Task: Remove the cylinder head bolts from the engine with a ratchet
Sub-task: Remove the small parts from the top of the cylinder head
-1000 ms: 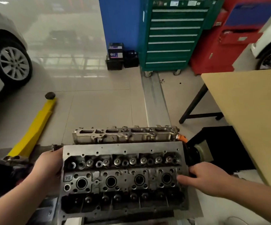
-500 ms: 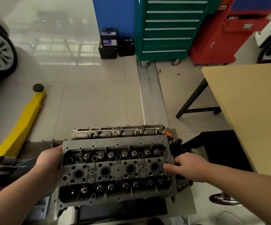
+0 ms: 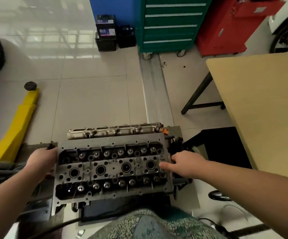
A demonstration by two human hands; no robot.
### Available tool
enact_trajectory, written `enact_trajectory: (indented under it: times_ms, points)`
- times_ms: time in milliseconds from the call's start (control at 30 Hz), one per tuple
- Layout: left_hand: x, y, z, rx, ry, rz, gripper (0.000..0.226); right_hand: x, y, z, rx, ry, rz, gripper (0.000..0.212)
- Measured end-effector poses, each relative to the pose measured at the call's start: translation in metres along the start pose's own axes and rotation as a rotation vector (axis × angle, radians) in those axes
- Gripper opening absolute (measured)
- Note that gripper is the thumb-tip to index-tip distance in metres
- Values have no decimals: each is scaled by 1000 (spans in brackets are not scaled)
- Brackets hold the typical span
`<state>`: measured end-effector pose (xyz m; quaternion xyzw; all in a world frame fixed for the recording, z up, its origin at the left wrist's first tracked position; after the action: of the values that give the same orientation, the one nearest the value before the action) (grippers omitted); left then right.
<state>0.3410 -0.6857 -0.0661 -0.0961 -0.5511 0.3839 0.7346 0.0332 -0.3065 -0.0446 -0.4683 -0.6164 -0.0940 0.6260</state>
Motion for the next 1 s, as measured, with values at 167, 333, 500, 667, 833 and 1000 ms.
enact_trajectory:
  times_ms: [167,333,500,667,833,1000]
  points:
    - [46,-34,18,29,270,223,33,21,-5,-5,22,65,237,86]
    - [161,6,73,396,635,-219,42,75,-11,-37,-587,-367,586,26]
    - [259,137,100,292,730,-990,17,113,-6,-76,-757,-616,477,41]
    - [285,178,88,369,684,-1181,23,144,-1,-68,-597,-677,618,34]
    - [289,186,75,319,650,-1276,29,155,5,-65,-505,-696,520,42]
    - [281,186,73,508,650,-1301,44,151,-11,-72,-541,-700,435,30]
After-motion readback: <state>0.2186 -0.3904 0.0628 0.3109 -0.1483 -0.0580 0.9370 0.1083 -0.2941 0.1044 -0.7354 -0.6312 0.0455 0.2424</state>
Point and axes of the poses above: each hand's wrist, its own x-axis away from the middle knuckle, its own y-axis out of the palm, z = x × y, the point moved 5 cm from there along -x, towards the middle knuckle, and after that the axes turned 14 degrees about -z, right-handed, at the moved point
